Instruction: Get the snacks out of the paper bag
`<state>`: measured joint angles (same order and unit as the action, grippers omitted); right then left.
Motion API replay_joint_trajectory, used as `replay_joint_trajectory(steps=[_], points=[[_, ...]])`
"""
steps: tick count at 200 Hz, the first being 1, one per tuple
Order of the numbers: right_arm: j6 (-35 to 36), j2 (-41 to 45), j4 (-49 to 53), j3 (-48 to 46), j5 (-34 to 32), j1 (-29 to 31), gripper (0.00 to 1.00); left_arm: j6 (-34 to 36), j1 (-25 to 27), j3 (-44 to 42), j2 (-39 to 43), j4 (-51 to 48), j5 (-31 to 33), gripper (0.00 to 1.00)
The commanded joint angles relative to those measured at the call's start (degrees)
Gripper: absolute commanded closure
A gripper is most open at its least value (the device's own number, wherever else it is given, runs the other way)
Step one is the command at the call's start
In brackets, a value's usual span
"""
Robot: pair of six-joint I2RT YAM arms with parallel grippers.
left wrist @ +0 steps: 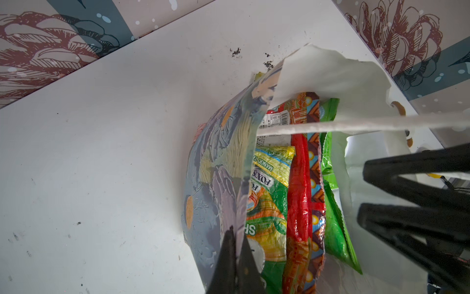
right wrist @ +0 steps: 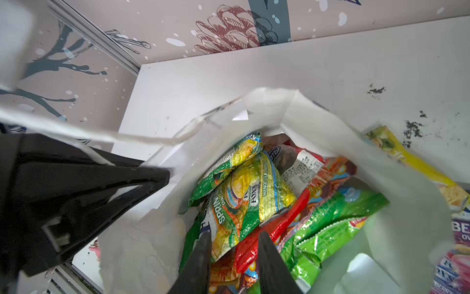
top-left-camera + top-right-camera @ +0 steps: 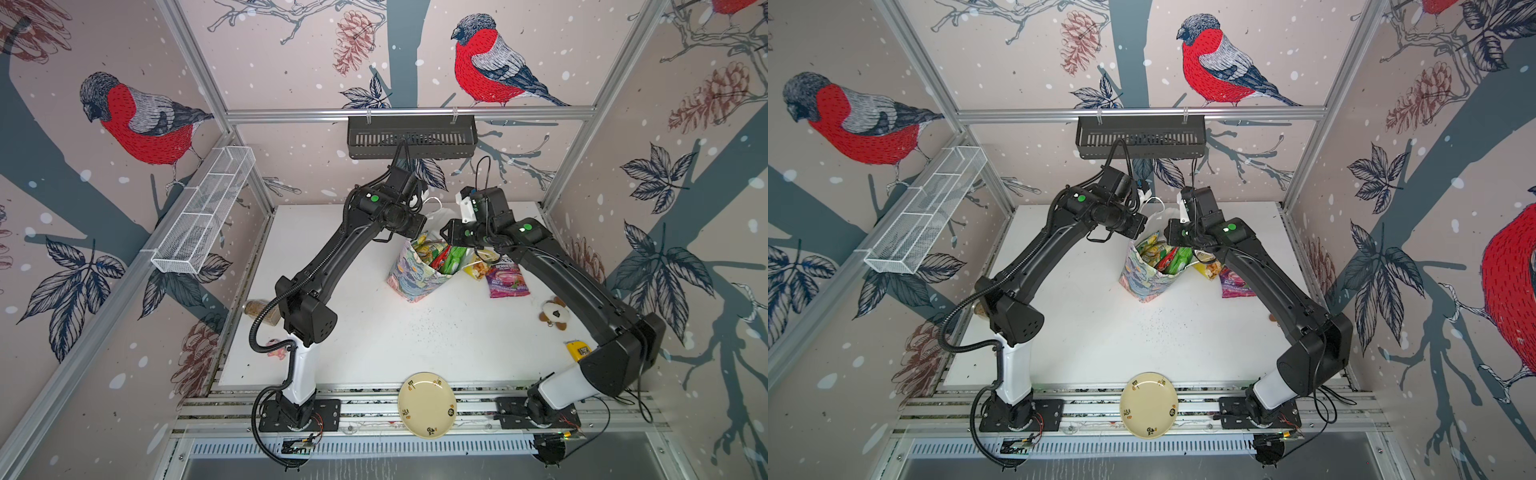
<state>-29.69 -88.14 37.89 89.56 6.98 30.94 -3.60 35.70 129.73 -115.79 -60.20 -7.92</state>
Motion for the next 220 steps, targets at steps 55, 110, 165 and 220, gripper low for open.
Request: replay_joint_trajectory(steps=[55, 110, 165, 220], points=[[-5.3, 4.0, 4.1, -9.7, -5.6, -0.8, 0.66, 0.1, 1.0, -3.9, 4.1, 6.8, 0.9, 1.00], [-8.0, 6.9, 0.5, -14.7, -7.1, -3.5, 0.64, 1.0, 3.7, -8.3, 7.2, 10.1, 3.9, 1.00], [-8.9, 11.6, -3.5, -15.7, -11.1, -4.0, 0.69, 1.4, 4.9, -9.4, 7.1, 10.8, 5.7, 1.00], [-8.9, 11.2, -4.0, -16.6, -9.4, -4.8, 0.68, 1.9, 5.1, -9.4, 7.2, 11.9, 5.9, 1.00]])
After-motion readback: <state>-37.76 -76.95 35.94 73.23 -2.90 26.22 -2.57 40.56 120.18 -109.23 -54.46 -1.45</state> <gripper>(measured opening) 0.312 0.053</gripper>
